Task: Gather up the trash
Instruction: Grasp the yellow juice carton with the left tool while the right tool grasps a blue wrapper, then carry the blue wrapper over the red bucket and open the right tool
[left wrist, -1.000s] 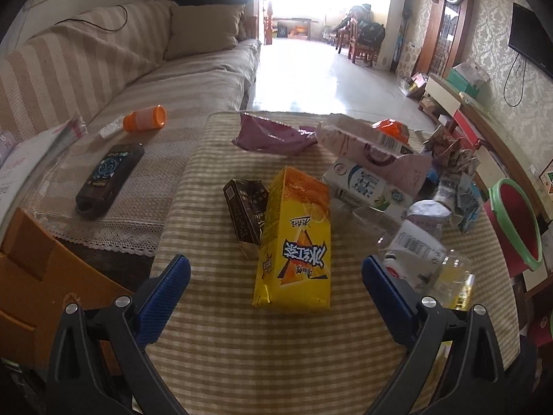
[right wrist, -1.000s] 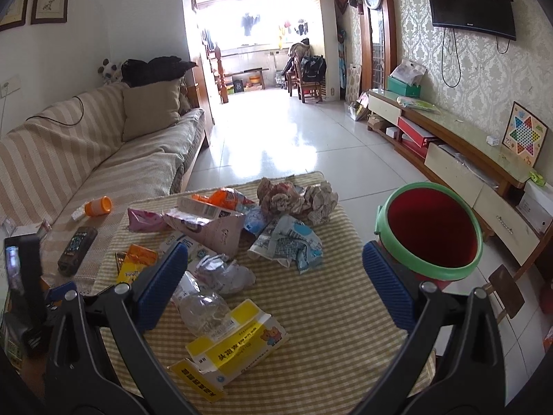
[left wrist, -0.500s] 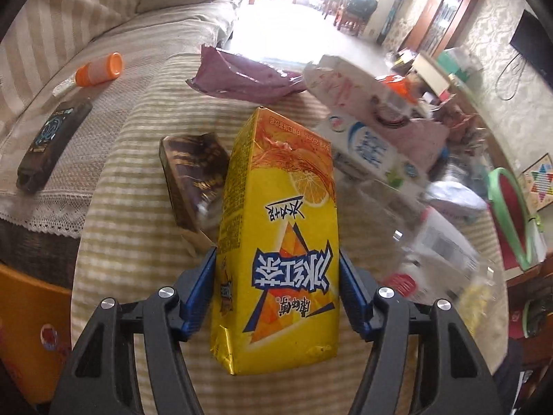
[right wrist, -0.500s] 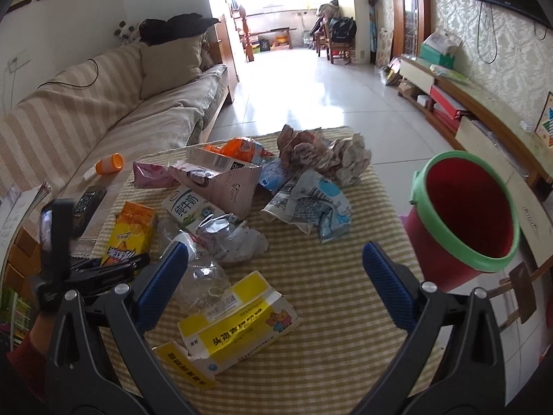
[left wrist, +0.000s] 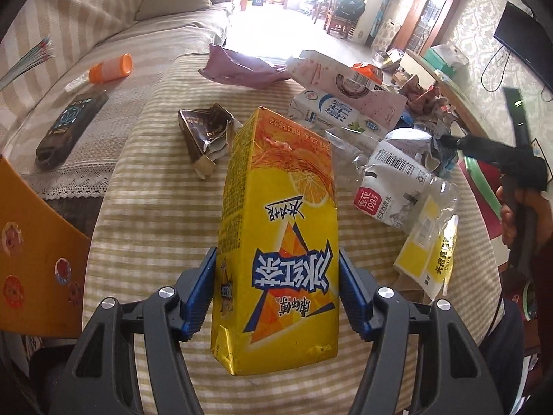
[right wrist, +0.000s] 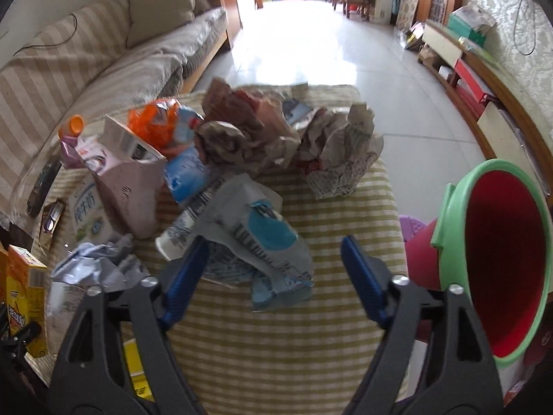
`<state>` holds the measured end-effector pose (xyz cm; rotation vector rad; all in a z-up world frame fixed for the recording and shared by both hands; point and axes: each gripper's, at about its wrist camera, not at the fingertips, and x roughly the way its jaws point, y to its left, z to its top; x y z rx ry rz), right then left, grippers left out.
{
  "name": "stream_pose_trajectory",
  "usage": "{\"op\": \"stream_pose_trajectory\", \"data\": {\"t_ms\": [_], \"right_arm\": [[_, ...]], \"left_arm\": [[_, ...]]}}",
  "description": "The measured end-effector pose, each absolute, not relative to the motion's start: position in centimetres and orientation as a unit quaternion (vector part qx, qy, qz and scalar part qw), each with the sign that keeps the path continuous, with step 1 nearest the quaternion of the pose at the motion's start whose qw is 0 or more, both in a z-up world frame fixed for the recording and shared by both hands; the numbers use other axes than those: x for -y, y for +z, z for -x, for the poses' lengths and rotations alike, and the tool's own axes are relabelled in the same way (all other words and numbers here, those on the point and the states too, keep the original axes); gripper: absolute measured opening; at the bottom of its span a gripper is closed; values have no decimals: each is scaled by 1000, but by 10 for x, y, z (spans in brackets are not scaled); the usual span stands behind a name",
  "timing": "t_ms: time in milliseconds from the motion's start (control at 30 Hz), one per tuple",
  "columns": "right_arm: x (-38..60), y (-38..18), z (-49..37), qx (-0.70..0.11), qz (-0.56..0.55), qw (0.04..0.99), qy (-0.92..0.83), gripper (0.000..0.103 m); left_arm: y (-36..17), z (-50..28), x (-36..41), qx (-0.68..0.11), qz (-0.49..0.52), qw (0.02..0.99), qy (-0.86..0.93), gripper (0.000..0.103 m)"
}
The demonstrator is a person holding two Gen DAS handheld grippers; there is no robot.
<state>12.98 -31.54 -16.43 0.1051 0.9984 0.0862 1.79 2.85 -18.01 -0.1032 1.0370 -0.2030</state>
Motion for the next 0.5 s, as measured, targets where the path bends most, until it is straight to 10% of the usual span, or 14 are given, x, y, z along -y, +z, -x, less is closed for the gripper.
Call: {"op": "stream_pose_trajectory", "data": {"t_ms": [167,500], "right_arm": [[323,-169,-126,-482,-74,871,60,31],[366,-105,-61,-384,-110,916,43,24]], "left_arm": [[-167,-18,-24,-480,39,871,-95,61],[-100,-16,29,-418,37,893,-161,61]]}}
